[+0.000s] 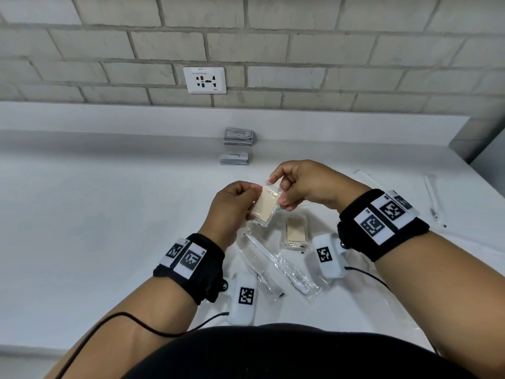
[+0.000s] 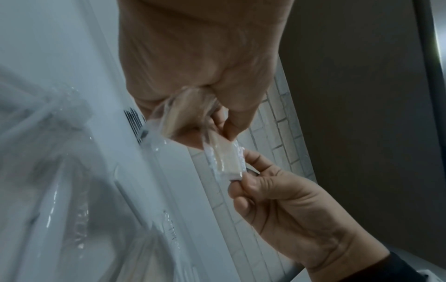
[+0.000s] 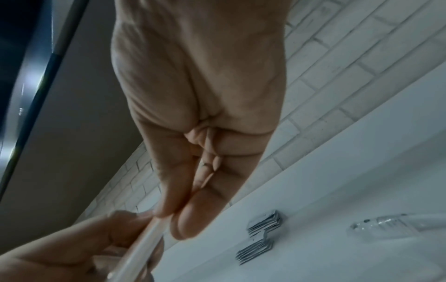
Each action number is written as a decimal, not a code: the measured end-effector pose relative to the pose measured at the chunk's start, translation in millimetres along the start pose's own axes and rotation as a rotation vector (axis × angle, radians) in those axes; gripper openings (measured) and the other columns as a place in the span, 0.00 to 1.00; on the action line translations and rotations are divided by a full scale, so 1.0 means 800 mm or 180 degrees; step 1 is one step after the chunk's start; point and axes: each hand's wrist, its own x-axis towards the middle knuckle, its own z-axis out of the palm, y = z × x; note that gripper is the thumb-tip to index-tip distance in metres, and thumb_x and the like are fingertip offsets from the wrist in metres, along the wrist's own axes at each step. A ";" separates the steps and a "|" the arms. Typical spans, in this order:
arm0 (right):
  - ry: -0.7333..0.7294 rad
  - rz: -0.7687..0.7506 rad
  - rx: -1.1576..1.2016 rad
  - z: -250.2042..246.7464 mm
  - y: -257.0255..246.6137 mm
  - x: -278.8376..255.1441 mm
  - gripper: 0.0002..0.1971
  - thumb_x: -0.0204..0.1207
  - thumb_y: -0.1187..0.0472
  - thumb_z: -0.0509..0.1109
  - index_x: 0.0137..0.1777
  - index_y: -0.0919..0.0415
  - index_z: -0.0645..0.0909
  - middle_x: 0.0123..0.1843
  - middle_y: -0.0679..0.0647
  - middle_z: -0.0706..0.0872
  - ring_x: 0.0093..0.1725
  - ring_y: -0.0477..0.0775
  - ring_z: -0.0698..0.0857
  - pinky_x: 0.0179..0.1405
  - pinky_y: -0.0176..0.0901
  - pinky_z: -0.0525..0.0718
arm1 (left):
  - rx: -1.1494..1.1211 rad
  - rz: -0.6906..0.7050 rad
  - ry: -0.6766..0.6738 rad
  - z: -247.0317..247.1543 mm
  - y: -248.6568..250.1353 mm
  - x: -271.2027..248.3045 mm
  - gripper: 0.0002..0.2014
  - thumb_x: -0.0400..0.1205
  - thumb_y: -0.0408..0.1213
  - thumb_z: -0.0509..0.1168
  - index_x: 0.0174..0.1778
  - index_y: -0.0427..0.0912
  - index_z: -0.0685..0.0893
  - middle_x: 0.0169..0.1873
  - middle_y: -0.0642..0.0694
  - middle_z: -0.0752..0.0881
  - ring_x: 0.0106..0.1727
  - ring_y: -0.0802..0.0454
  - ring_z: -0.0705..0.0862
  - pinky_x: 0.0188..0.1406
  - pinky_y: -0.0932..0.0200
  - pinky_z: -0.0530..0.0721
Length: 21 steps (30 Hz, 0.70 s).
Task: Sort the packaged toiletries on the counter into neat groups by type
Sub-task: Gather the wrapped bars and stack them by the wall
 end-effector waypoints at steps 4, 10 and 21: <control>0.0124 0.0041 0.0079 0.002 0.006 0.002 0.11 0.73 0.76 0.73 0.51 0.63 0.82 0.33 0.57 0.80 0.27 0.53 0.86 0.30 0.43 0.88 | -0.0068 -0.0164 -0.0181 0.005 -0.001 -0.001 0.05 0.82 0.32 0.65 0.42 0.40 0.85 0.34 0.43 0.85 0.31 0.49 0.80 0.30 0.60 0.79; 0.0361 0.0551 -0.1061 -0.021 0.026 0.007 0.07 0.74 0.71 0.74 0.46 0.60 0.82 0.32 0.56 0.84 0.28 0.51 0.82 0.30 0.42 0.84 | -0.1171 -0.0645 -0.0331 -0.014 -0.003 0.000 0.11 0.87 0.34 0.55 0.62 0.38 0.76 0.50 0.36 0.88 0.44 0.42 0.87 0.36 0.57 0.88; 0.0502 0.0055 -0.0755 0.027 0.009 -0.007 0.10 0.74 0.50 0.75 0.45 0.58 0.86 0.41 0.51 0.89 0.36 0.48 0.84 0.35 0.41 0.80 | -0.1635 -0.0277 -0.0878 -0.022 0.009 0.004 0.25 0.86 0.55 0.46 0.75 0.46 0.69 0.69 0.43 0.81 0.72 0.42 0.78 0.71 0.44 0.72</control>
